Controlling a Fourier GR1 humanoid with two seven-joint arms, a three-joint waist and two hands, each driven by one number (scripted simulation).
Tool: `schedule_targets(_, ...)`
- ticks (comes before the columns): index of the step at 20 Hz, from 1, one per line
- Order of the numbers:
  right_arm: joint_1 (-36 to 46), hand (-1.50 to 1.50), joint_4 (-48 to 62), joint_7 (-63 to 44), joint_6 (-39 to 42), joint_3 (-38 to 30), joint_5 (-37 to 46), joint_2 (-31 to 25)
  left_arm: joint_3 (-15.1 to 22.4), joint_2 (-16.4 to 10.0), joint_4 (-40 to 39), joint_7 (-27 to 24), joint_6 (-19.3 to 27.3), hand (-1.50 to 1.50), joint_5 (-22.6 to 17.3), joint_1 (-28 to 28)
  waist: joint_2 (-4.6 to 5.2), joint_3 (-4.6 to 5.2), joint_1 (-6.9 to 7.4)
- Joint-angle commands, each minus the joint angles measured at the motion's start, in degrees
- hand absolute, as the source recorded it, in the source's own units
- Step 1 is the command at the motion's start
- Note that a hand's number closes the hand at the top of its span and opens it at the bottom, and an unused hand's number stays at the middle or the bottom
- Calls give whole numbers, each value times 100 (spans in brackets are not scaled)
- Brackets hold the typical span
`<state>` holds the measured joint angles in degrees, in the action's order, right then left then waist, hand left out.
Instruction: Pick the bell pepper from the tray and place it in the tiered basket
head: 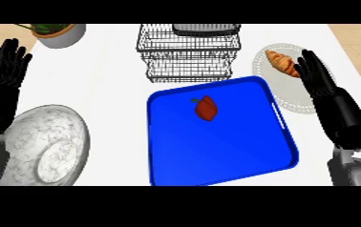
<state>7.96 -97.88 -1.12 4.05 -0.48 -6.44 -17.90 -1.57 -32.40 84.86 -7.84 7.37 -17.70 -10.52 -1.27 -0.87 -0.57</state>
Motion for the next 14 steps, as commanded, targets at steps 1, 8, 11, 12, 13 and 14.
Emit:
schedule_targets(1, 192, 150, 477, 737, 81, 112, 32, 359, 289, 187, 274, 416, -7, 0, 107, -42, 131, 80, 95)
schedule_targets(8, 134, -150, 1271, 1887, -898, -320, 309, 1096, 1376, 1231, -189, 1229, -260, 0, -295, 17, 278, 61, -46)
schedule_targets(11, 124, -150, 2272, 3656, -461, -353, 103, 1453, 1577, 1389, -96, 1627, -226, 0, -302, -82, 204, 58, 146)
schedule_targets(12, 360, -150, 2455, 3961, -197, -121, 357, 1291, 1704, 1529, -241, 1521, -105, 0, -89, 17, 172, 74, 133)
schedule_targets(13, 602, -150, 2868, 4342, -124, -203, 533, 1082, 1630, 1515, -179, 1774, -137, 0, -217, -269, 185, 70, 160)
schedule_targets(14, 406, -150, 2656, 4484, -25, 87, 822, 974, 1574, 1406, -322, 1575, -303, 0, -202, -78, 164, 79, 125)
